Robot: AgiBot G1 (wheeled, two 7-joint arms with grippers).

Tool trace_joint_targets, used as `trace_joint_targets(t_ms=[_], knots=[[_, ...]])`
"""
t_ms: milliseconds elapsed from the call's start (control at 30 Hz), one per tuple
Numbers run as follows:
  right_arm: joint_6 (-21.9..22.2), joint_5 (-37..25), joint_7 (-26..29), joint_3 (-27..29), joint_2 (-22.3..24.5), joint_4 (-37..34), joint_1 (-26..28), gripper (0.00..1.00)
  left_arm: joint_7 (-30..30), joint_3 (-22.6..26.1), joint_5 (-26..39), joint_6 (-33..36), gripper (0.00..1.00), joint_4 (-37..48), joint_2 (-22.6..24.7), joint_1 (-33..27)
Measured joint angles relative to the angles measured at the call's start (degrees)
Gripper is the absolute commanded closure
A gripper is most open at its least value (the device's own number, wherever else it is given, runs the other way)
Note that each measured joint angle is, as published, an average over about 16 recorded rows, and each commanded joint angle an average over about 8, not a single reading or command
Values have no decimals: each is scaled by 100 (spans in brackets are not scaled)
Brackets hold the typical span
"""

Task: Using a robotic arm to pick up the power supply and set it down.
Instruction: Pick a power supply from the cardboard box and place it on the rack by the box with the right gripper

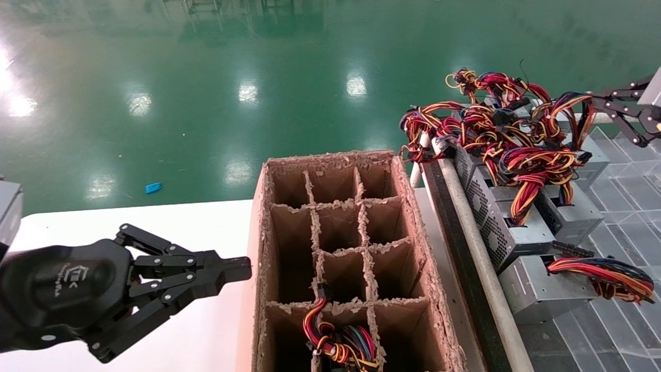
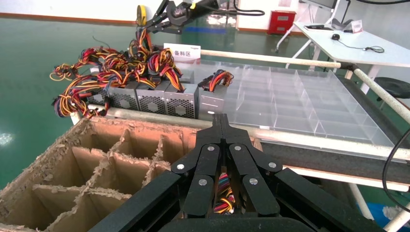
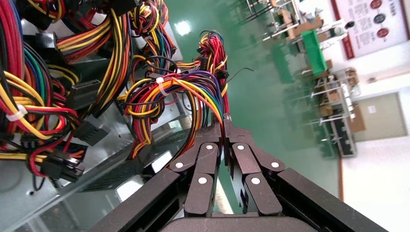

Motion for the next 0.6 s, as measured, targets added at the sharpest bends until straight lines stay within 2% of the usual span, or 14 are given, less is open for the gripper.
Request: trace_joint_targets(t_ms=[433, 600], knots=[[-100, -437, 350, -289, -131, -289, 383, 0, 0, 0, 0, 0, 100, 0, 0, 0], [-266, -640, 520, -425, -134, -328, 584, 0, 0, 0, 0, 0, 100, 0, 0, 0]])
